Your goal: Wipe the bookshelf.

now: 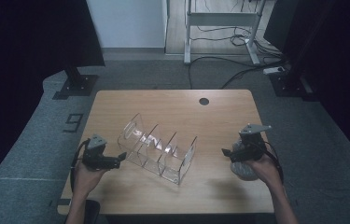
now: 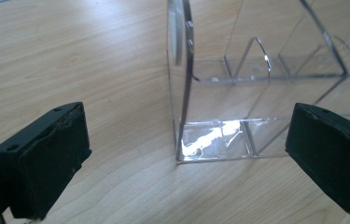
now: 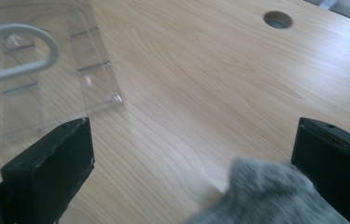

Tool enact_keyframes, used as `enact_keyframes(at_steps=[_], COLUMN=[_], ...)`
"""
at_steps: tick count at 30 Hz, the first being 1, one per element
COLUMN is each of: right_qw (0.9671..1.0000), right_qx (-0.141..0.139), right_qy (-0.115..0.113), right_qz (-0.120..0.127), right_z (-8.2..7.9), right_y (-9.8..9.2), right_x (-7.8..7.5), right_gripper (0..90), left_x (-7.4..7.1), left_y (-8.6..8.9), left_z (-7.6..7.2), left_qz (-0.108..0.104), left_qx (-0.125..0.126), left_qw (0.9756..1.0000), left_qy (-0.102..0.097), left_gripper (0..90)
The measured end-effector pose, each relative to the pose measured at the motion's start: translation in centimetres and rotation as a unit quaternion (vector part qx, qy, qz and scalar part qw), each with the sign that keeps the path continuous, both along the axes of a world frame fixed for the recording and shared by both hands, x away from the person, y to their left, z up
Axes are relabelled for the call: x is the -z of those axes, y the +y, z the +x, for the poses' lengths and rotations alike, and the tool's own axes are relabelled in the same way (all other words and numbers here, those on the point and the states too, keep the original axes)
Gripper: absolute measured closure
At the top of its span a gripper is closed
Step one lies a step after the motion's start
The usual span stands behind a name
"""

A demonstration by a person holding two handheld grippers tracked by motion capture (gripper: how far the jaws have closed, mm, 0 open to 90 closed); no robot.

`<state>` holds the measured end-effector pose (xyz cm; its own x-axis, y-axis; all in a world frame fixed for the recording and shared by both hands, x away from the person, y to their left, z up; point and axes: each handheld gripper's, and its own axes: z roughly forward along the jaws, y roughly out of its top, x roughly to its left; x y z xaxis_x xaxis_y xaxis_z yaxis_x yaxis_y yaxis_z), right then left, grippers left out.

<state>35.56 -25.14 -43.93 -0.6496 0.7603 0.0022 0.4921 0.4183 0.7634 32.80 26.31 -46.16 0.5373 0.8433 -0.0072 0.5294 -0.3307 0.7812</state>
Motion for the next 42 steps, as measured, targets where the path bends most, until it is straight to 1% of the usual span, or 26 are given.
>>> enact_keyframes(at_steps=[1, 3, 4, 7, 11, 12, 13, 15, 16, 18, 22, 28, 32, 36, 39, 42], right_qw=[1.0, 0.9999, 0.9999, 0.9996, 0.9992, 0.9991, 0.9991, 0.9988, 0.9987, 0.9983, 0.9975, 0.9957, 0.9948, 0.9934, 0.9925, 0.9916], right_qx=[-0.002, -0.012, -0.015, -0.026, -0.037, -0.04, -0.04, -0.046, -0.049, -0.057, -0.069, -0.087, -0.098, -0.111, -0.118, -0.125], right_qy=[-0.001, 0.002, 0.002, 0.005, 0.007, 0.01, 0.01, 0.009, 0.013, 0.013, 0.014, 0.017, 0.018, 0.017, 0.017, 0.013], right_qz=[0.003, 0.005, 0.006, 0.009, 0.014, 0.012, 0.012, 0.009, 0.01, 0.007, 0.009, 0.025, 0.023, 0.024, 0.025, 0.028], right_z=[0.1, 0.3, 0.4, 0.7, 1.0, 1.1, 1.1, 1.2, 1.3, 1.4, 1.5, 1.5, 1.4, 1.3, 1.2, 1.2], right_y=[0.3, 1.0, 1.3, 2.2, 3.2, 3.4, 3.4, 4.0, 4.1, 4.5, 5.3, 6.1, 6.6, 7.1, 7.6, 7.9], right_x=[0.1, 0.4, 0.6, 1.1, 1.8, 2.0, 2.0, 2.4, 2.5, 2.7, 2.7, 2.7, 2.8, 2.7, 2.7, 2.5], right_gripper=[0.0, 0.0, 0.0, 0.0, 0.0, 0.0, 0.0, 0.0, 0.0, 0.0, 0.0, 0.0, 0.4, 2.8, 7.1, 9.5], left_x=[0.3, 0.7, 0.8, 0.9, 1.3, 1.3, 1.3, 1.4, 1.4, 1.4, 1.5, 1.7, 1.7, 1.8, 1.7, 1.7], left_y=[-0.2, -0.5, -0.6, -0.8, -1.0, -1.1, -1.1, -1.2, -1.3, -1.3, -1.4, -2.0, -2.7, -3.7, -4.4, -5.1], left_z=[0.0, 0.2, 0.2, 0.4, 0.9, 1.0, 1.0, 1.3, 1.4, 1.6, 2.1, 2.7, 3.3, 3.6, 3.6, 3.6], left_qz=[-0.002, -0.005, -0.002, -0.002, 0.006, 0.006, 0.006, 0.009, 0.009, 0.012, 0.01, 0.009, 0.012, 0.01, 0.011, 0.009], left_qx=[0.004, 0.008, 0.008, 0.005, -0.002, -0.001, -0.001, -0.001, -0.002, -0.004, -0.007, -0.003, 0.003, 0.01, 0.019, 0.028], left_qw=[1.0, 1.0, 1.0, 1.0, 1.0, 1.0, 1.0, 1.0, 1.0, 0.9999, 0.9999, 0.9999, 0.9999, 0.9999, 0.9998, 0.9995], left_qy=[0.004, 0.003, 0.004, 0.001, -0.002, -0.002, -0.002, -0.002, -0.001, 0.0, 0.0, 0.005, 0.007, 0.009, 0.006, 0.008], left_gripper=[0.0, 0.0, 0.0, 0.0, 0.0, 0.0, 0.0, 0.0, 0.0, 0.0, 0.0, 0.0, 0.0, 0.0, 0.0, 0.0])
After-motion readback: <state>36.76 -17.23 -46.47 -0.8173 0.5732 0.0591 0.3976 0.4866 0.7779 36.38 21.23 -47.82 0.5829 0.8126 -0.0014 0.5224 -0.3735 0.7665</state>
